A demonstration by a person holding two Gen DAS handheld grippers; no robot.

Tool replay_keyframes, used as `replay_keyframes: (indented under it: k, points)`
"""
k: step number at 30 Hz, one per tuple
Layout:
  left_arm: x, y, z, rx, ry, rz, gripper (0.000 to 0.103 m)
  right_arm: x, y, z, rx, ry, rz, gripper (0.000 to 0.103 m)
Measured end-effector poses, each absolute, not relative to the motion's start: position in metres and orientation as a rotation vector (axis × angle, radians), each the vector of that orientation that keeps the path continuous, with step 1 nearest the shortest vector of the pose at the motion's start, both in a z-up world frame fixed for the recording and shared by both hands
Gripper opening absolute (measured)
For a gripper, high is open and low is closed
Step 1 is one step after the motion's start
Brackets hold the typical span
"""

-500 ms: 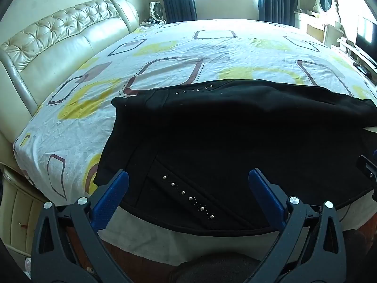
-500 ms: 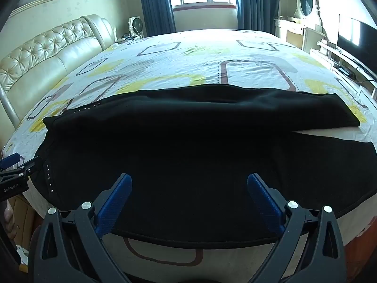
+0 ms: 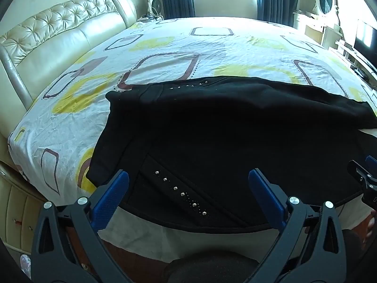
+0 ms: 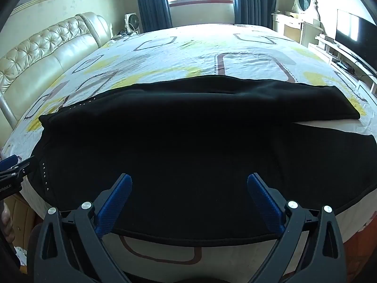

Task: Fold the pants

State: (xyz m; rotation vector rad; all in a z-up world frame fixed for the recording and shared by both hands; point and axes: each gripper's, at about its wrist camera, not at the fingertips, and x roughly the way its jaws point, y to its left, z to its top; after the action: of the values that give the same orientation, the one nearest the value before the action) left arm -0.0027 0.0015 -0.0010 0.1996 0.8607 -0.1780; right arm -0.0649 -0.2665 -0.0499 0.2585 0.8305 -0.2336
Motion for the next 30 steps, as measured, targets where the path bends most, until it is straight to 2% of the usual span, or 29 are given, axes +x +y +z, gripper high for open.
replay_keyframes:
  k: [30]
  points:
    - [-0.0055,-0.0055,-0.0028,0.201,0.872,-0.21,0.101,-0.0622,-0.2657,-0.0585,0.26,0.858,-0.235,0.098]
